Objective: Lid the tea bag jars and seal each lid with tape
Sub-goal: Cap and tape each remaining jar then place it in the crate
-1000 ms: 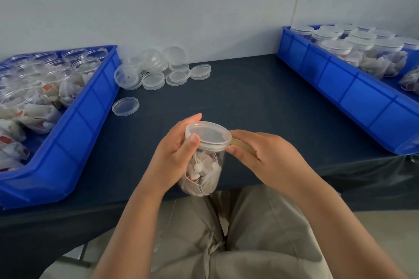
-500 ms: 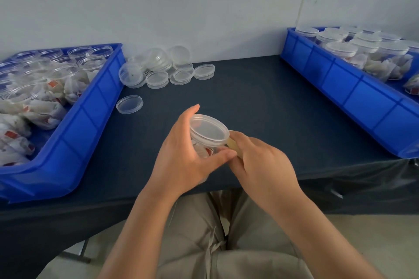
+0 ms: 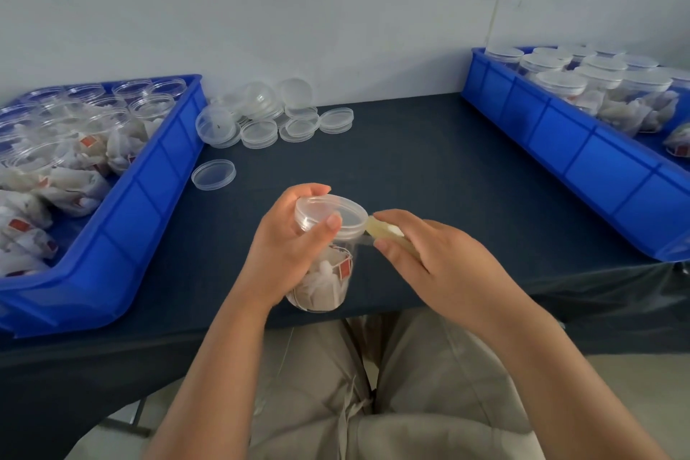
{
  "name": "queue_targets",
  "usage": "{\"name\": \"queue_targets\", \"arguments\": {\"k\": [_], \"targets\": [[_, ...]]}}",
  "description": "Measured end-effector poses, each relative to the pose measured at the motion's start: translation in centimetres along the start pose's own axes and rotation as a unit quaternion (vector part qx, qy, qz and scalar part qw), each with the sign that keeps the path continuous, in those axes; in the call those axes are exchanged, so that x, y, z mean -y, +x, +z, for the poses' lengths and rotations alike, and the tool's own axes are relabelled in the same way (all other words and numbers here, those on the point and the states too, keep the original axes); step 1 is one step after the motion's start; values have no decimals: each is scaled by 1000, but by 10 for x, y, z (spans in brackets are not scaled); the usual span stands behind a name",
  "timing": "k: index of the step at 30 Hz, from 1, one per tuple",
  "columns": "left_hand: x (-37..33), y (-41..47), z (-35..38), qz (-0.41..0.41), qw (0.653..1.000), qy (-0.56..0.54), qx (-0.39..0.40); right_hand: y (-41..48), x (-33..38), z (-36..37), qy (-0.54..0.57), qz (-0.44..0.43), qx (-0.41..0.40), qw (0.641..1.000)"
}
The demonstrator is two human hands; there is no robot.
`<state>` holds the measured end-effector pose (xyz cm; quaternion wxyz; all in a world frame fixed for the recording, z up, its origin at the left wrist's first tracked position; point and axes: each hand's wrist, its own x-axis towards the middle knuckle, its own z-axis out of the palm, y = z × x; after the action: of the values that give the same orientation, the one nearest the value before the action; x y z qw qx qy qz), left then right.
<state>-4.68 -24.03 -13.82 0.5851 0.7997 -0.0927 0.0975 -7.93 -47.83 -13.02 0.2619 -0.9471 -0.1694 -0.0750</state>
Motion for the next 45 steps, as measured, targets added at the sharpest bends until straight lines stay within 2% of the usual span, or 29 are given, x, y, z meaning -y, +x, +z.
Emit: {"name": "queue_targets", "arguments": {"k": [7,13,16,21,27,31,34,39,42,45], "targets": [[1,0,6,8,997,-24,76,3,-1,7,23,-12,-11,1000],[3,-2,8,32,998,3,55,1,-1,8,23,17,-41,999],[2,-5,8,50,998,12,33,-1,4,8,17,14,-47,999],[2,-9,1,74,996,25,47,-5,15,17,23,-8,-65,998],[-1,-16,14,62,997,23,-42,-2,14,17,37,-29,-50,998],[-1,-16,11,57,997,12,-51,-1,7,13,60,-43,2,997],[-1,-16,12,64,997,10,-49,-1,4,10,54,-41,12,998],[-2,-20,18,71,996,2,-56,-4,8,8,73,-37,-6,997],[-3,-22,24,63,995,-3,-79,-6,15,13,48,-20,-35,998],[-3,-23,32,91,988,27,-118,-6,17,16,5,8,-60,998]]}}
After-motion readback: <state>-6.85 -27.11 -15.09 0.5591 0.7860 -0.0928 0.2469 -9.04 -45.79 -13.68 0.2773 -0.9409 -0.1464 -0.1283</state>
